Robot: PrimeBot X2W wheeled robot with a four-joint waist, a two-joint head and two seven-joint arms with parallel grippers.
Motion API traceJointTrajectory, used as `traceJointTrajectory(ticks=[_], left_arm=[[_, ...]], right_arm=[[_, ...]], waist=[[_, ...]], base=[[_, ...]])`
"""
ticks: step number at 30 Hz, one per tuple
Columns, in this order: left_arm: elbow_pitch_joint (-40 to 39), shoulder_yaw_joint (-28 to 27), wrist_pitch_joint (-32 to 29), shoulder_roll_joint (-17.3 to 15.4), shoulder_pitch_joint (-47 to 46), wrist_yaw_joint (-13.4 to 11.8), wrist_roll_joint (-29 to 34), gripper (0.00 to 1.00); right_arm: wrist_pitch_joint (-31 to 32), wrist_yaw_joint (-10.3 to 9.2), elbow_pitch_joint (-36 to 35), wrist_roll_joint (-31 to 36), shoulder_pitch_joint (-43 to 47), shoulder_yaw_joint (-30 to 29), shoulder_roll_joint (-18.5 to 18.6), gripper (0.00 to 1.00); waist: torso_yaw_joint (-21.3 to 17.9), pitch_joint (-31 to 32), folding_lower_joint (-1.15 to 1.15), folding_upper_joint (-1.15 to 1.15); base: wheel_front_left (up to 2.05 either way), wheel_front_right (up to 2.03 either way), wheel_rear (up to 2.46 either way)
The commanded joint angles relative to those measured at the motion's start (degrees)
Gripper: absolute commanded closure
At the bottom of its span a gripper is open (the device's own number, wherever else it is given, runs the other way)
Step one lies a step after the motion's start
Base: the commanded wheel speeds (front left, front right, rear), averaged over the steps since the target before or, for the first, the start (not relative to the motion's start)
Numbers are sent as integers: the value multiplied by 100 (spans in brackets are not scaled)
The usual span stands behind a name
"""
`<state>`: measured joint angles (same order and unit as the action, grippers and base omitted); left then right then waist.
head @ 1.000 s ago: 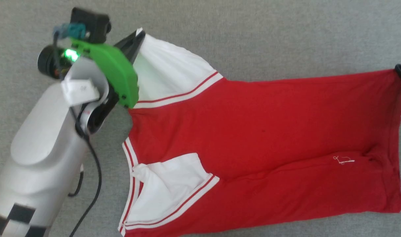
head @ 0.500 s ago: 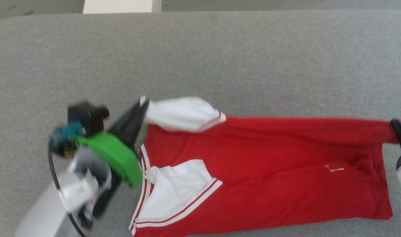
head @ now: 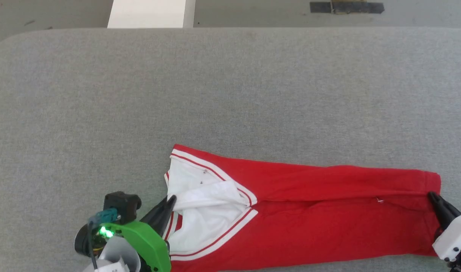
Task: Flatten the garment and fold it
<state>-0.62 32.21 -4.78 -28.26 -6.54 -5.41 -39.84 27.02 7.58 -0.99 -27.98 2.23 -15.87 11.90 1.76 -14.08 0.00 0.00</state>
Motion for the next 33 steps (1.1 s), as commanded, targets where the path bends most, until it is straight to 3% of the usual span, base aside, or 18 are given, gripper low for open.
traceJointTrajectory(ticks=[1,6,9,13,19,22,30,31,32,33], left_arm=[[67,-59,161,78,101,-81,-28,0],[44,-436,774,338,285,-259,-257,0],[-148,-742,1260,332,391,-479,-170,0],[-543,-1112,1803,303,536,-966,286,0],[-1208,-1416,1971,462,777,-1552,1256,0],[-1362,-1451,1975,625,875,-1611,1578,0],[-1253,-1442,1977,958,818,-1391,1873,0],[-1225,-1453,1977,988,804,-1364,1895,0],[-1202,-1462,1977,1011,795,-1342,1910,0],[-1176,-1469,1977,1033,789,-1320,1919,0]], right_arm=[[-73,-9,63,45,36,-3,-39,0],[-36,-9,-6,-89,26,-20,-20,0],[102,-9,-223,-162,24,-202,4,0],[331,-9,-329,54,54,-509,16,0],[819,-9,-223,344,73,-602,-41,0],[915,-9,-162,395,11,-555,-67,0],[1204,-9,302,332,-26,-328,-80,2],[1270,-9,366,292,-21,-314,-81,69],[1283,-9,401,272,-29,-327,-84,100],[1291,-9,434,281,-33,-335,-75,100]], waist=[[-62,135,0,0],[-140,372,0,0],[-177,438,0,0],[-163,412,0,0],[-9,140,0,0],[74,-14,0,0],[274,-245,0,0],[289,-246,0,0],[300,-244,0,0],[309,-237,0,0]], base=[[0,0,0],[0,0,0],[0,0,0],[0,0,0],[0,0,0],[0,0,0],[0,0,0],[0,0,0],[0,0,0],[0,0,0]])
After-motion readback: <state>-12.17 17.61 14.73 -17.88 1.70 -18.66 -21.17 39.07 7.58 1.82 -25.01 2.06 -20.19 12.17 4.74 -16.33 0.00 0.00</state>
